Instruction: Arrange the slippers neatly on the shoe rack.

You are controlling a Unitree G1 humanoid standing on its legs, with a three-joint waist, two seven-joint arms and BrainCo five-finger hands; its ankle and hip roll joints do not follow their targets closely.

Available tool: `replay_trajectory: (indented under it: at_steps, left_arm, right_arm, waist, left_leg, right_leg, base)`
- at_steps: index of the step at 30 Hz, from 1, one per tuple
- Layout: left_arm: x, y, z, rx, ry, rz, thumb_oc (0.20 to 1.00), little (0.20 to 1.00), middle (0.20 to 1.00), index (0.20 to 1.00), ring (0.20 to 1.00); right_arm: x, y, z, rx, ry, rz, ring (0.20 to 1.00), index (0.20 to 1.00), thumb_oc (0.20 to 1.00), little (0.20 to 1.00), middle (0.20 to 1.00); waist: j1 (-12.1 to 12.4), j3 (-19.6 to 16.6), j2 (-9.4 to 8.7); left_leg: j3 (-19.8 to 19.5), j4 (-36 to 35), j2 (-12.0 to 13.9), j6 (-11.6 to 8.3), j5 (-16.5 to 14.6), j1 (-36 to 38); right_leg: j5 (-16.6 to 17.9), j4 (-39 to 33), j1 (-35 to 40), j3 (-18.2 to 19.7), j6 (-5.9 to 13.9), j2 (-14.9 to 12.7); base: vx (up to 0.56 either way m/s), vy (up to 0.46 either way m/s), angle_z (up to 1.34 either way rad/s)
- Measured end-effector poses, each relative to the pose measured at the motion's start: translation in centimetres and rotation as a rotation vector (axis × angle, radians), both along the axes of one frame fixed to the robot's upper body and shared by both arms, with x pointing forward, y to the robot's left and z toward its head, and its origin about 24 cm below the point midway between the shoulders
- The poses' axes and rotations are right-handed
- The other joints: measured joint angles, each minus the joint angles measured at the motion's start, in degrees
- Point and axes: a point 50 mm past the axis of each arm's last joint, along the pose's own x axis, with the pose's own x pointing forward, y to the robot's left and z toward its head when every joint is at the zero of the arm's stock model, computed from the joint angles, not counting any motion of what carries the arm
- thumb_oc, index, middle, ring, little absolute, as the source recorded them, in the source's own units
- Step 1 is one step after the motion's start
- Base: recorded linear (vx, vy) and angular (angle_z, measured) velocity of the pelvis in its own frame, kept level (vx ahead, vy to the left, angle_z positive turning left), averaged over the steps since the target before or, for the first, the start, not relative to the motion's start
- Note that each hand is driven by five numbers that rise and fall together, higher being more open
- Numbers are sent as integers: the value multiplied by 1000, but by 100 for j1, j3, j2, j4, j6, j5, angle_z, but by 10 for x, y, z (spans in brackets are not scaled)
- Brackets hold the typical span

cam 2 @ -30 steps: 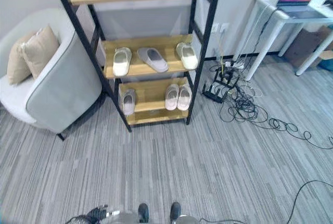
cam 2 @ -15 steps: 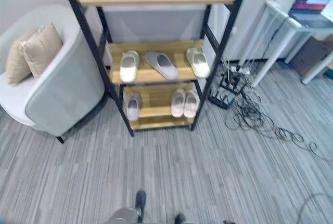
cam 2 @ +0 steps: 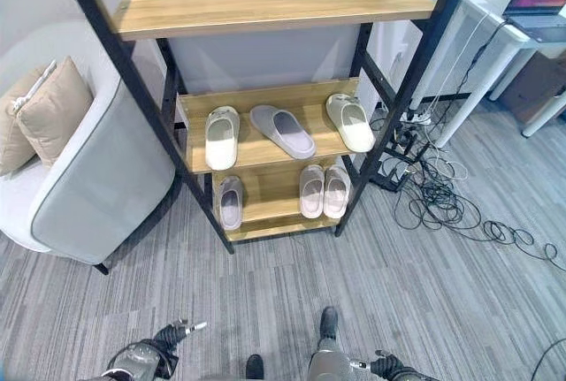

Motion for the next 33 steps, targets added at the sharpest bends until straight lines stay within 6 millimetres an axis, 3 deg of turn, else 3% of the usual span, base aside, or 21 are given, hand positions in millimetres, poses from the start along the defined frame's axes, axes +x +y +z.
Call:
replay_trajectory:
  at_steps: [1, 2, 5, 7, 9, 12, 14, 16, 17, 18, 19, 20, 21, 22, 23, 24, 25, 26, 27, 29, 33]
  left_arm:
    - [-9, 2, -2, 6, 28, 6, 1000, 1000, 1000, 1000, 1000]
    - [-19, -2, -6, -1, 63, 3, 1000, 1000, 1000, 1000, 1000]
    - [-51, -6, -12, -18, 137, 45, 1000, 1000, 1000, 1000, 1000]
    - [-48, -7, -12, -20, 134, 43, 1000, 1000, 1000, 1000, 1000]
    - [-40, -3, -10, -6, 122, 38, 1000, 1000, 1000, 1000, 1000]
    - [-20, 6, -4, 14, 64, 29, 1000, 1000, 1000, 1000, 1000]
    - [-10, 8, -1, 17, 30, 20, 1000, 1000, 1000, 1000, 1000]
    - [-4, 5, 0, 12, 12, 7, 1000, 1000, 1000, 1000, 1000]
    - [-7, 2, -2, 5, 20, 10, 1000, 1000, 1000, 1000, 1000]
    - [-3, -2, -1, -4, 8, 9, 1000, 1000, 1000, 1000, 1000]
    - [0, -1, 0, -4, -2, 12, 1000, 1000, 1000, 1000, 1000]
    - [-3, 4, 0, 8, 7, 14, 1000, 1000, 1000, 1000, 1000]
    - [-10, 4, -2, 13, 33, 12, 1000, 1000, 1000, 1000, 1000]
    - [-26, -4, -8, -4, 95, 19, 1000, 1000, 1000, 1000, 1000]
    - [-31, -12, -11, -17, 119, 5, 1000, 1000, 1000, 1000, 1000]
    - [-39, 2, -9, 15, 117, -6, 1000, 1000, 1000, 1000, 1000]
    - [-55, 19, -7, 57, 146, -13, 1000, 1000, 1000, 1000, 1000]
    - [-64, 34, -4, 91, 170, -2, 1000, 1000, 1000, 1000, 1000]
    - [-68, 32, -6, 87, 190, 12, 1000, 1000, 1000, 1000, 1000]
    - [-71, 31, -6, 82, 186, 11, 1000, 1000, 1000, 1000, 1000]
    - [-36, 31, 2, 69, 39, -3, 1000, 1000, 1000, 1000, 1000]
  right_arm:
    - [-8, 3, -2, 9, 20, -7, 1000, 1000, 1000, 1000, 1000]
    - [-18, 2, -4, 8, 51, -22, 1000, 1000, 1000, 1000, 1000]
    - [-15, -2, -2, 1, 39, -14, 1000, 1000, 1000, 1000, 1000]
    - [-6, -8, 2, -15, 11, -3, 1000, 1000, 1000, 1000, 1000]
    - [2, -12, 4, -25, -14, -4, 1000, 1000, 1000, 1000, 1000]
    - [9, -10, 5, -29, -35, 10, 1000, 1000, 1000, 1000, 1000]
    - [12, -14, 7, -45, -33, 32, 1000, 1000, 1000, 1000, 1000]
    - [25, -24, 13, -78, -60, 42, 1000, 1000, 1000, 1000, 1000]
    - [32, -28, 17, -96, -75, 44, 1000, 1000, 1000, 1000, 1000]
    - [40, -36, 22, -122, -104, 45, 1000, 1000, 1000, 1000, 1000]
    - [49, -30, 23, -115, -130, 74, 1000, 1000, 1000, 1000, 1000]
    - [67, -19, 26, -93, -192, 116, 1000, 1000, 1000, 1000, 1000]
    - [86, -11, 33, -77, -268, 165, 1000, 1000, 1000, 1000, 1000]
    - [98, -20, 43, -101, -310, 188, 1000, 1000, 1000, 1000, 1000]
    - [102, -26, 48, -122, -325, 189, 1000, 1000, 1000, 1000, 1000]
    - [90, -23, 41, -111, -294, 170, 1000, 1000, 1000, 1000, 1000]
    - [83, -16, 36, -86, -276, 172, 1000, 1000, 1000, 1000, 1000]
    - [85, -13, 37, -79, -293, 177, 1000, 1000, 1000, 1000, 1000]
    - [90, -20, 42, -97, -315, 161, 1000, 1000, 1000, 1000, 1000]
    - [106, -33, 61, -150, -407, 200, 1000, 1000, 1000, 1000, 1000]
    - [136, -25, 85, -158, -548, 265, 1000, 1000, 1000, 1000, 1000]
  waist:
    - [-14, -33, -56]
    - [-16, -32, 58]
    - [72, -60, 194]
    - [90, -30, 142]
    - [110, 3, 90]
    - [201, 154, -138]
    - [225, 201, -244]
    - [294, 301, -130]
    - [328, 323, 14]
    - [367, 433, 316]
    - [484, 414, 186]
    - [552, 390, -56]
    - [506, 384, -159]
    - [548, 321, 382]
    - [521, 261, 764]
    - [504, 132, 487]
    - [453, 5, 38]
    - [425, -55, -240]
    - [396, 27, -120]
    - [378, 91, -52]
    - [411, 242, -72]
  left_leg:
    - [-149, 3, 31, -71, -64, 67]
    - [-213, 22, 220, -189, -139, 150]
    - [-183, 539, 570, -468, -295, -76]
    - [-175, 945, 659, -636, -334, -297]
    - [-227, 1690, 767, -794, -426, -687]
    - [-247, 2895, 813, -1003, -366, -1524]
    - [-14, 1980, 845, -983, -236, -1588]
    - [-18, 677, 862, -953, 222, -1665]
    - [-50, 297, 1058, -996, 308, -1707]
    - [-219, -74, 1390, -1103, 365, -1784]
    - [-199, 149, 1278, -1105, 309, -1888]
    - [-101, 680, 974, -989, 224, -1958]
    - [68, 1485, 740, -797, 27, -1996]
    - [-93, 1580, 1183, -473, -394, -1846]
    - [-142, 1384, 1473, -470, -209, -1738]
    - [-7, 1116, 1236, -429, -159, -1528]
    - [121, 781, 890, -404, -92, -1298]
    - [251, 692, 650, -409, 138, -1288]
    - [223, 716, 707, -402, 270, -1266]
    - [278, 554, 572, -271, 458, -1257]
    - [288, 523, 431, -105, 608, -1444]
  right_leg:
    - [131, -20, 142, 13, -205, 41]
    - [64, 13, 254, -44, -470, 227]
    - [15, -182, 423, -192, -795, 589]
    - [-48, -184, 469, -309, -940, 677]
    - [-169, -219, 550, -419, -942, 776]
    - [-348, -206, 544, -675, -1059, 771]
    - [-540, -389, 559, -699, -1065, 771]
    - [-862, -340, 462, -670, -853, 809]
    - [-835, -189, 379, -726, -943, 947]
    - [-690, 168, 194, -764, -1084, 1168]
    - [-692, 177, 105, -657, -1078, 1098]
    - [-719, 147, -23, -417, -1033, 899]
    - [-1029, 18, -53, -139, -497, 853]
    - [-1018, 634, -110, -190, -508, 1236]
    - [-1093, 1851, -368, -205, -666, 1388]
    - [-1623, 2902, -323, -110, -496, 1020]
    - [-1768, 2272, 198, 18, -410, 630]
    - [-2019, 1220, 757, 232, -628, 495]
    - [-1786, 951, 964, 165, -431, 543]
    - [-1455, 659, 975, 223, -419, 441]
    - [-1202, 578, 814, 229, -322, 301]
  base:
    - [135, -158, 65]
    - [117, -161, 40]
    - [126, -264, 9]
    - [61, -230, 23]
    - [59, -202, 39]
    - [86, -64, 53]
    - [82, 29, 42]
    - [136, 62, 27]
    - [258, 144, 27]
    - [283, 193, 4]
    - [291, 206, -42]
    - [149, 111, -108]
    - [128, 96, -134]
    - [125, 117, -116]
    - [174, 168, -72]
    - [142, 163, -30]
    - [103, 154, -18]
    - [63, 141, -13]
    - [25, 118, -27]
    - [-11, 96, -12]
    - [-47, 75, 9]
